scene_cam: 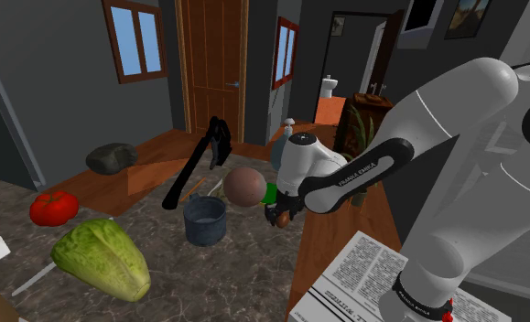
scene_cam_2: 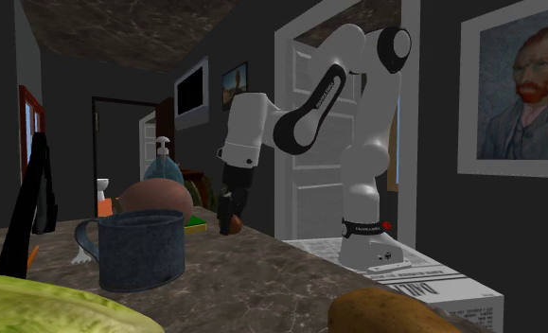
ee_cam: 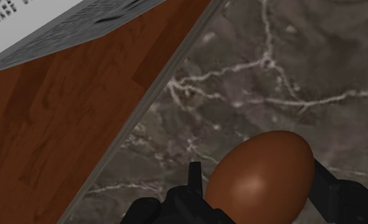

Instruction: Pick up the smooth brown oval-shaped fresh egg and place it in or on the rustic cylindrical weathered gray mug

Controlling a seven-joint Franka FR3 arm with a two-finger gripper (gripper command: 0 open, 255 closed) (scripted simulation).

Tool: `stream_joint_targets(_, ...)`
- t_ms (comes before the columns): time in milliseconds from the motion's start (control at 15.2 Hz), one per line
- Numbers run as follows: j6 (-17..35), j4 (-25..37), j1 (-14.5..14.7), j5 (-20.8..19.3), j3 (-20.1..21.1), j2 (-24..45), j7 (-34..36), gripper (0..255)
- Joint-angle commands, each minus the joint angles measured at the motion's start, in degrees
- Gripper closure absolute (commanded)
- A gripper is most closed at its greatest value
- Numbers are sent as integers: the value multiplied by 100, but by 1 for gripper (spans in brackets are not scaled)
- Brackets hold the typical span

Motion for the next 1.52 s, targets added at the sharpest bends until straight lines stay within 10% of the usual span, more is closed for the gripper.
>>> stream_joint_targets(0, 0, 0, 0, 0, 0, 0, 0, 255)
stream_joint_targets(1452, -1387, 519, 319, 496, -400, -927, -535, 255)
